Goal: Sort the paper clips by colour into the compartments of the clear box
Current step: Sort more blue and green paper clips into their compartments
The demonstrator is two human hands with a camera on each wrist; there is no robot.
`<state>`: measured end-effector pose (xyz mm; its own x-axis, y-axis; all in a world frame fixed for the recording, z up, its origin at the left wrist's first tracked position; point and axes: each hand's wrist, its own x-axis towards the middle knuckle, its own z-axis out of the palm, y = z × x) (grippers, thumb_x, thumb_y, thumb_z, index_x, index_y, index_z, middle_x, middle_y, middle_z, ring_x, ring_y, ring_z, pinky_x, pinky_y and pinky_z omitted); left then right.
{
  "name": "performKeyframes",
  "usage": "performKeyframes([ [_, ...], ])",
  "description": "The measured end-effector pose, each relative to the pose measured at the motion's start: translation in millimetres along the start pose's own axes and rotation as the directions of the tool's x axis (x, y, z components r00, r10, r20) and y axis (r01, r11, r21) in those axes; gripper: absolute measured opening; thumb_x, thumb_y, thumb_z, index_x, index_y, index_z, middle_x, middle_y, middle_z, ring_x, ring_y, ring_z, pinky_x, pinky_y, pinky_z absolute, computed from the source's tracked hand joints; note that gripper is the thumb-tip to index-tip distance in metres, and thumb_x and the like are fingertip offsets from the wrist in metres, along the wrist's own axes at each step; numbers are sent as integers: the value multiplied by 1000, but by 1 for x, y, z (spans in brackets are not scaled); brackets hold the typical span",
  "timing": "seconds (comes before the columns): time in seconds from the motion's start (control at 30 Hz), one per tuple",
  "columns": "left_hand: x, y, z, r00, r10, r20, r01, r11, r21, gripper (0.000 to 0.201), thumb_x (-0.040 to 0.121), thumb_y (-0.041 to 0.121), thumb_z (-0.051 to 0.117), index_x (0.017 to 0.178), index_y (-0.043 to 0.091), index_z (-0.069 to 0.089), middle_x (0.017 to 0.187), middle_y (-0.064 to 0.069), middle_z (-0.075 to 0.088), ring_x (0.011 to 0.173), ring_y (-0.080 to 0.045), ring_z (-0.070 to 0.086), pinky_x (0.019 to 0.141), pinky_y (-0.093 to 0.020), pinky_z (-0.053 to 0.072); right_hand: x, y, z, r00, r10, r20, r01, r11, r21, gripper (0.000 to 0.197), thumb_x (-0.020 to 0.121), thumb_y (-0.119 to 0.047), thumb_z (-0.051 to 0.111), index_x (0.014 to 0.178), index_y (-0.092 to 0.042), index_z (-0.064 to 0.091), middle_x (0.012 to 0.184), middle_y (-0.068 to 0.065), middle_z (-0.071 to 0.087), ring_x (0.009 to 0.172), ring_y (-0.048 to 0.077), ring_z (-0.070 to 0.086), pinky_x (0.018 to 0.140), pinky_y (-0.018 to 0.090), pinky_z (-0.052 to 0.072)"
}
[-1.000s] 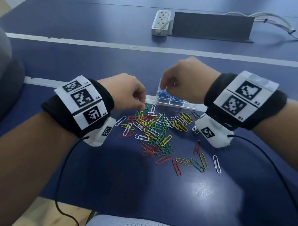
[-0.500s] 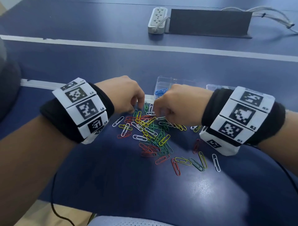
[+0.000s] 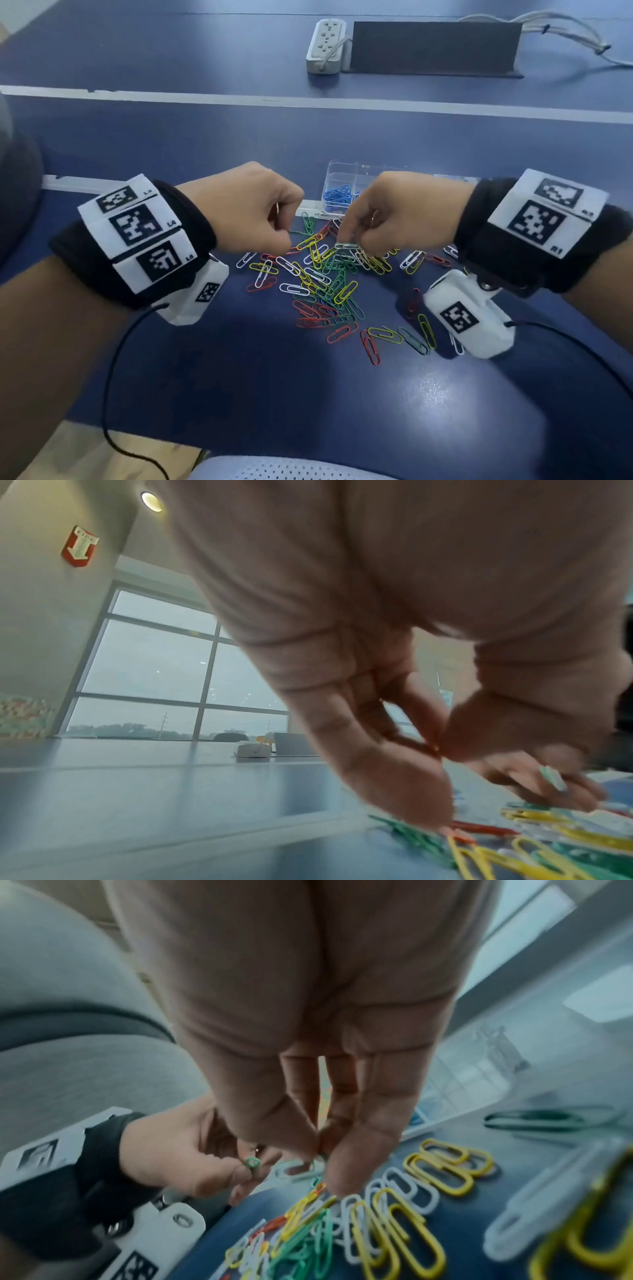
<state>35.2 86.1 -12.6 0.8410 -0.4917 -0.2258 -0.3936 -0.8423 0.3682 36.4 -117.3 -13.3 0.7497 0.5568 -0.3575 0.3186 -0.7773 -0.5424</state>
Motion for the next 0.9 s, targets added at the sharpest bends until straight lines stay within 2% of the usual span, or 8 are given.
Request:
performKeyframes([
  [0.1, -1, 8, 0, 996, 63, -68, -71, 991, -114, 7, 55, 20, 56, 53, 19, 49, 50, 2, 53, 47, -10, 45, 50, -19, 40, 0, 2, -3, 999, 30, 15, -32, 989, 147, 20, 75, -11, 57, 74, -27, 71, 57, -4, 64, 47, 1, 53, 51, 11, 44],
  [0.17, -1, 12, 1, 990, 94, -101, -110, 981, -162, 9, 56, 17, 55, 53, 15, 48, 52, -3, 54, 46, -11, 42, 49, -24, 41, 0, 3, -4, 999, 31, 14, -33, 978, 206, 20, 75, -12, 56, 68, -26, 69, 56, -5, 63, 51, 4, 59, 55, 11, 44],
  [0.33, 3, 15, 5, 982, 142, -125, -165, 965, -205, 16, 55, 13, 53, 49, 8, 39, 55, -14, 52, 53, -29, 46, 50, -35, 42, -3, 7, -4, 997, 73, 8, -73, 985, 155, 12, 73, -21, 57, 74, -20, 68, 59, -2, 66, 50, 4, 57, 48, 9, 41],
  [0.47, 5, 14, 11, 996, 85, -41, -91, 982, -167, 15, 54, 15, 57, 49, 15, 43, 50, -4, 52, 44, -11, 40, 47, -26, 38, -7, 8, -1, 997, 70, -24, -69, 997, 18, 10, 70, -24, 61, 74, -23, 69, 65, -1, 71, 50, 4, 58, 60, 19, 50],
  [0.57, 6, 13, 14, 999, 33, 29, -29, 989, -148, 17, 58, 10, 64, 53, 17, 50, 48, 1, 55, 43, -11, 46, 47, -26, 44, -8, 9, -1, 997, 43, -61, -48, 996, -71, 6, 70, -23, 65, 70, -27, 69, 64, -10, 69, 61, -2, 58, 56, 10, 44],
  [0.67, 7, 13, 14, 999, 11, 49, -3, 987, -159, 18, 62, 5, 64, 59, 19, 54, 53, -1, 61, 47, -16, 54, 51, -28, 48, -9, 11, -1, 998, 37, -54, -41, 995, -88, 8, 69, -20, 68, 69, -28, 65, 63, -11, 68, 58, -4, 56, 52, 6, 41],
  [0.8, 7, 18, 15, 993, 45, 107, -21, 976, -215, 29, 75, 5, 52, 85, 31, 61, 65, 4, 53, 57, -11, 48, 61, -22, 45, -12, 14, -5, 999, 44, -8, -44, 997, -60, 20, 75, -13, 62, 85, -30, 65, 73, -7, 71, 54, -3, 58, 57, 15, 46],
  [0.9, 8, 24, 15, 987, 46, 153, -16, 981, -194, 26, 69, 16, 41, 74, 34, 59, 69, 3, 49, 62, -9, 47, 59, -15, 40, -12, 14, -8, 998, 66, 20, -66, 998, -3, 25, 76, -10, 54, 84, -30, 66, 74, 2, 73, 57, 4, 64, 66, 22, 52],
])
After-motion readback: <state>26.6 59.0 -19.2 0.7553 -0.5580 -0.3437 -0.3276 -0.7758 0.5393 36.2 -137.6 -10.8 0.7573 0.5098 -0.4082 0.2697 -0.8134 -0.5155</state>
